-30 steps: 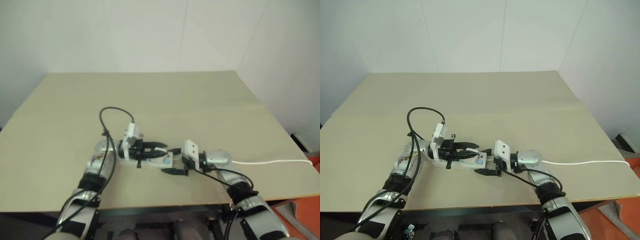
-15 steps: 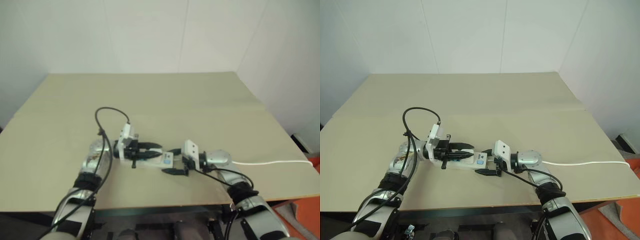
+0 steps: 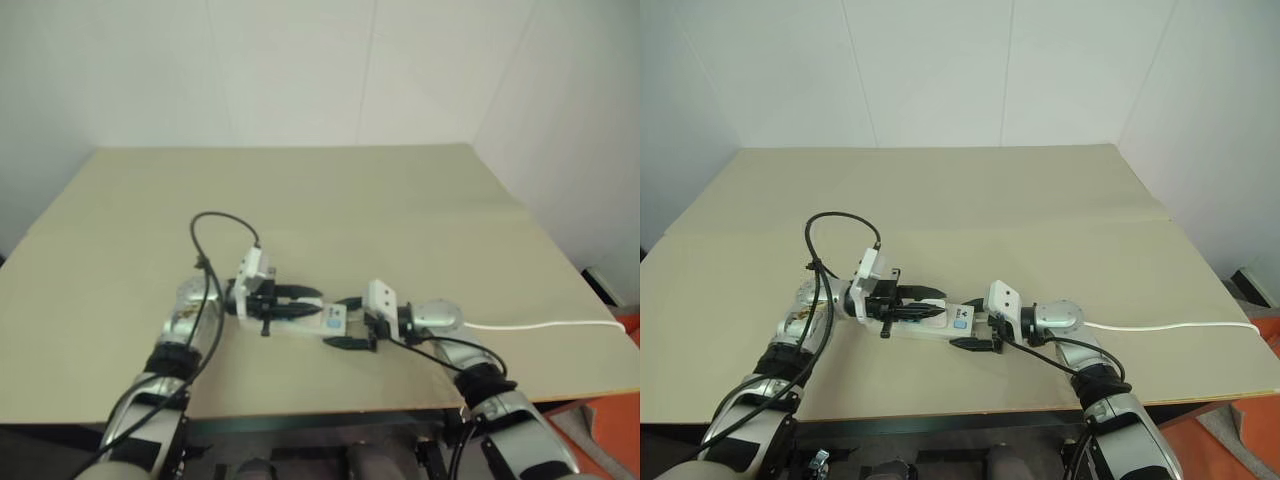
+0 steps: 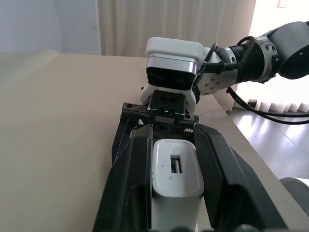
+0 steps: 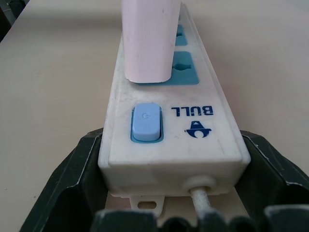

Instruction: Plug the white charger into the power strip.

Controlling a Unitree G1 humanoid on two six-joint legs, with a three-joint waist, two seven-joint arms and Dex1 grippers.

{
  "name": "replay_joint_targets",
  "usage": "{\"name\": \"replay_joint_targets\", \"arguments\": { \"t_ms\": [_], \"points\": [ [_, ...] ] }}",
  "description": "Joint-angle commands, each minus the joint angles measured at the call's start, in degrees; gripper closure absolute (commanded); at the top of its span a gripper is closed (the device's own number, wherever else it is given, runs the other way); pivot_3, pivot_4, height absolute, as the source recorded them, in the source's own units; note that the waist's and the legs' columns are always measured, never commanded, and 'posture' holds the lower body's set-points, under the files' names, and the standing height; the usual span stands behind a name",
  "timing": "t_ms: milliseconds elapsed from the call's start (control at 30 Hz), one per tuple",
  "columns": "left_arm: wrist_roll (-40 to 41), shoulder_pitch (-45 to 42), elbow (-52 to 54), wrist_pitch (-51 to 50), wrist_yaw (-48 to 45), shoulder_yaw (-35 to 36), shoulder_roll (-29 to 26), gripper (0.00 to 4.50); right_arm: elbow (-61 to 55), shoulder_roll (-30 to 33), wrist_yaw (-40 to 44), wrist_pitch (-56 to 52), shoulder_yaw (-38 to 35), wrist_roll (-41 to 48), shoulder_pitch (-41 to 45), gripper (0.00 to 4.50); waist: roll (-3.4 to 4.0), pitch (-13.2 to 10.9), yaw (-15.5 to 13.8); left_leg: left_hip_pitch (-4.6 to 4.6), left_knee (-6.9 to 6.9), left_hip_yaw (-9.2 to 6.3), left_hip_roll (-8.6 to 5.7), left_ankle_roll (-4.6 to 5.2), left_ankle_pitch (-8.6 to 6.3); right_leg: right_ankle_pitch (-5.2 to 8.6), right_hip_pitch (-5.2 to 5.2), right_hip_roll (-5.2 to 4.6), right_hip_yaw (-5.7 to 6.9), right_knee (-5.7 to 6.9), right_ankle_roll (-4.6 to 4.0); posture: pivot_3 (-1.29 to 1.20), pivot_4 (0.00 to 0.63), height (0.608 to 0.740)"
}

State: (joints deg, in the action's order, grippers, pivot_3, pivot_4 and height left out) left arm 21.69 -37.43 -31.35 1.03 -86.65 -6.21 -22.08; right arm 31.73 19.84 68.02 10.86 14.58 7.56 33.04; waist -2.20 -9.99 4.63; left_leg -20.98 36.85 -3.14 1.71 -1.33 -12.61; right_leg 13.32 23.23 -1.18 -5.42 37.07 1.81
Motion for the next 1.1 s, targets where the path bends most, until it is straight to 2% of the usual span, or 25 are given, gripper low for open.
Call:
{"name": "replay_joint_targets", "arguments": {
  "t_ms": [33, 233, 667, 1100],
  "points": [
    [-6.37, 0.07, -3.27, 1.77, 1.45, -3.33, -1.18, 3.48, 0.37, 1.05, 0.06, -0.43, 0.65, -1.94, -0.78, 1.09, 0.00, 0.01, -0.16, 0.01, 0.00, 0.00, 0.00, 0.00, 0.00, 0.00, -0.01, 0.00, 0.00, -0.01, 0.00, 0.00, 0.150, 0.740],
    [-8.38, -0.29, -3.89, 2.73, 1.37, -5.72, -1.04, 3.48, 0.33, 1.02, -0.20, -0.50, 0.62, -1.89, -0.86, 1.09, 0.09, 0.25, -0.55, 0.24, 0.00, 0.04, -0.01, 0.00, 0.00, 0.02, -0.22, 0.00, -0.03, -0.08, 0.00, 0.00, 0.150, 0.740],
    [-9.69, -0.28, -4.28, 1.74, 2.25, -6.38, -1.42, 3.48, 0.47, 1.04, -0.49, -0.51, 0.60, -1.79, -0.86, 1.09, 0.31, 0.50, -0.62, 0.25, -0.01, 0.04, -0.01, 0.00, 0.00, 0.04, -0.24, 0.00, -0.04, -0.10, 0.00, 0.00, 0.150, 0.740],
    [-7.81, 1.34, -4.22, 2.86, 1.69, -4.54, -1.61, 3.48, 0.29, 1.17, -0.54, -0.44, 0.49, -1.65, -1.03, 1.09, 0.35, 0.54, -0.60, 0.27, -0.04, 0.05, 0.00, 0.00, 0.00, 0.05, -0.24, 0.00, -0.04, -0.14, 0.00, 0.00, 0.150, 0.740]
  ]
}}
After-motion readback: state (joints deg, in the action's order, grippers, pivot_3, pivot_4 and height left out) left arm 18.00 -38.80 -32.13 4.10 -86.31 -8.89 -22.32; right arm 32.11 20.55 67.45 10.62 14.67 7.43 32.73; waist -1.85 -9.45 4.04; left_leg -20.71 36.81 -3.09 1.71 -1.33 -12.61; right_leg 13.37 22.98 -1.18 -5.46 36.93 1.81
